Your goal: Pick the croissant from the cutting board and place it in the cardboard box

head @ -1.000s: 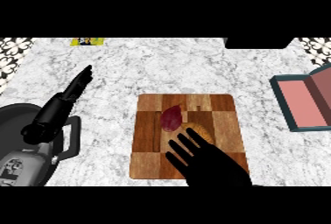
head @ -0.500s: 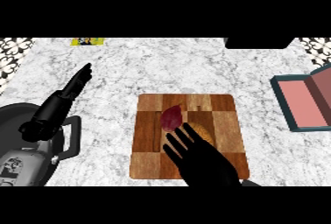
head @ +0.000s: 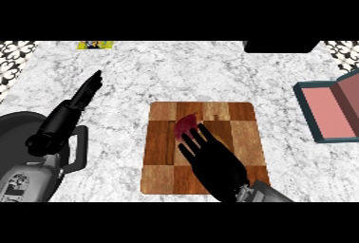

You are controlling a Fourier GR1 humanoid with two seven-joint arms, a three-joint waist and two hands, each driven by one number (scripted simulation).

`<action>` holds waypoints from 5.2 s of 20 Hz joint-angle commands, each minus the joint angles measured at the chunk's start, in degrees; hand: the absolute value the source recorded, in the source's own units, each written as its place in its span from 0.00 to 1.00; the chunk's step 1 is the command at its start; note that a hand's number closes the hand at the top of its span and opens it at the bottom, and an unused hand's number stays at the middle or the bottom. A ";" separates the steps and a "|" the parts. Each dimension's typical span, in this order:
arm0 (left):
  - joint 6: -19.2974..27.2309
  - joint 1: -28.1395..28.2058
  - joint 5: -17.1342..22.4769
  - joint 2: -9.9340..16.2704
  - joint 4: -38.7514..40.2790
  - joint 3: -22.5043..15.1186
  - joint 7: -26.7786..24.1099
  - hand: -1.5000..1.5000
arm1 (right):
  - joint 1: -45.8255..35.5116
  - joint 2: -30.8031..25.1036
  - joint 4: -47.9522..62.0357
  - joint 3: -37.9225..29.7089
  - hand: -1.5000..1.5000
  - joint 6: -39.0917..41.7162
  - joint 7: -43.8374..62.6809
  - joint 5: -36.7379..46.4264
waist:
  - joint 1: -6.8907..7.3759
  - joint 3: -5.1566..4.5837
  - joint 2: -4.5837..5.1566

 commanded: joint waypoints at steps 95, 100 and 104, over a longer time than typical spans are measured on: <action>-4.83 -0.16 -7.14 -7.52 -1.78 4.41 1.47 0.50 | -26.03 -22.19 77.40 -79.92 0.00 -22.74 5.64 -11.05 | -0.18 0.02 -0.08; -6.15 0.04 -6.57 -5.39 1.95 6.92 -2.53 0.50 | -23.55 -21.51 73.93 -81.65 0.00 -29.02 -4.89 -14.81 | -0.25 0.03 0.09; -6.81 -0.32 -5.30 -5.44 -0.28 6.95 -0.30 0.50 | -28.79 -20.05 69.88 -93.28 0.00 -39.28 -8.49 -25.76 | -0.12 0.38 -0.15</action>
